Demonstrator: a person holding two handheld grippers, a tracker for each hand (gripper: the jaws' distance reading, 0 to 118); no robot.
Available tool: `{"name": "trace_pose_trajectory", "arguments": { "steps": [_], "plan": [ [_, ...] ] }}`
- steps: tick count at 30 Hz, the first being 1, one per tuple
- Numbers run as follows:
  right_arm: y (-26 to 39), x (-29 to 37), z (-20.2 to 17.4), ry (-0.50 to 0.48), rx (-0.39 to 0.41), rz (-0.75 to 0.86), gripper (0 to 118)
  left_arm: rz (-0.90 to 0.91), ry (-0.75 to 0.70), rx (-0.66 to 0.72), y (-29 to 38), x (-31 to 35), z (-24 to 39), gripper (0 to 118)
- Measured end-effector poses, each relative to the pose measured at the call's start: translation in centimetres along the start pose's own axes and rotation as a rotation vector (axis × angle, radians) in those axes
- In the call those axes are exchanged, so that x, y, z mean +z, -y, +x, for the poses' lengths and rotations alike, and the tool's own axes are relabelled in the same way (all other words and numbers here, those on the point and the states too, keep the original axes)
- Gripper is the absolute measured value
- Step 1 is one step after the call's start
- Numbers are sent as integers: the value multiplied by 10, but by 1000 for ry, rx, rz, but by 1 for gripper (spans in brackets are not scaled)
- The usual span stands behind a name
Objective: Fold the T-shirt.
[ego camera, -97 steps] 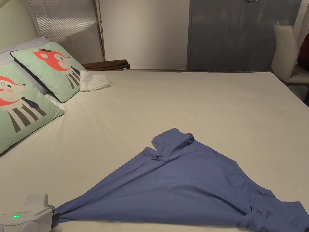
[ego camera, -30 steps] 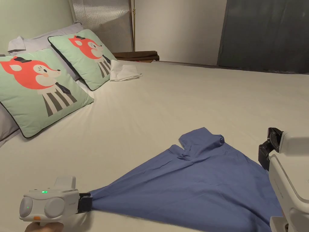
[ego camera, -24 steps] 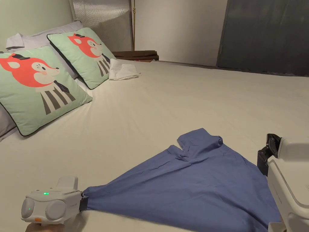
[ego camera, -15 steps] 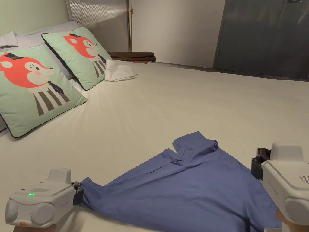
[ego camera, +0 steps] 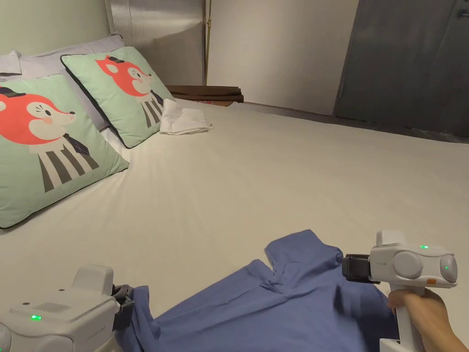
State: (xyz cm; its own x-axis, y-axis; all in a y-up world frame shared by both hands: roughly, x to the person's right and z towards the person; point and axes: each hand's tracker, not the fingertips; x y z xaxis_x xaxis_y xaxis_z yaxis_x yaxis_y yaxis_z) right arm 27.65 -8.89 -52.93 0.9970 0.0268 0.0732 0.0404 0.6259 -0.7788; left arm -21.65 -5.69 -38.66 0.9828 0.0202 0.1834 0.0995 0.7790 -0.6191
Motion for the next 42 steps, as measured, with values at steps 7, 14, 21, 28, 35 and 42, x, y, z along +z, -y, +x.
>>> {"name": "trace_pose_trajectory", "arguments": {
  "steps": [7, 14, 21, 28, 35, 42],
  "plan": [
    [8, -56, -9, -12, 24, -127, 73, -36, -15, 22, 2, -27, -24, 5],
    [16, -23, -18, 14, 113, -51, 3, -46, -19, 34, 7, -33, -30, 5],
    [17, 37, -8, 56, 89, 128, 3, -12, -28, 41, 7, -14, -27, 5],
    [3, 135, 19, 147, 99, 348, 2, 63, -13, 81, -21, 23, -17, 5],
    [-21, 238, 63, 269, 52, 617, 2, 196, 31, 45, -106, 46, 11, 5],
    [-60, 321, 87, 381, 36, 857, 2, 329, 54, 13, -228, 59, 60, 5]
  ]
}}
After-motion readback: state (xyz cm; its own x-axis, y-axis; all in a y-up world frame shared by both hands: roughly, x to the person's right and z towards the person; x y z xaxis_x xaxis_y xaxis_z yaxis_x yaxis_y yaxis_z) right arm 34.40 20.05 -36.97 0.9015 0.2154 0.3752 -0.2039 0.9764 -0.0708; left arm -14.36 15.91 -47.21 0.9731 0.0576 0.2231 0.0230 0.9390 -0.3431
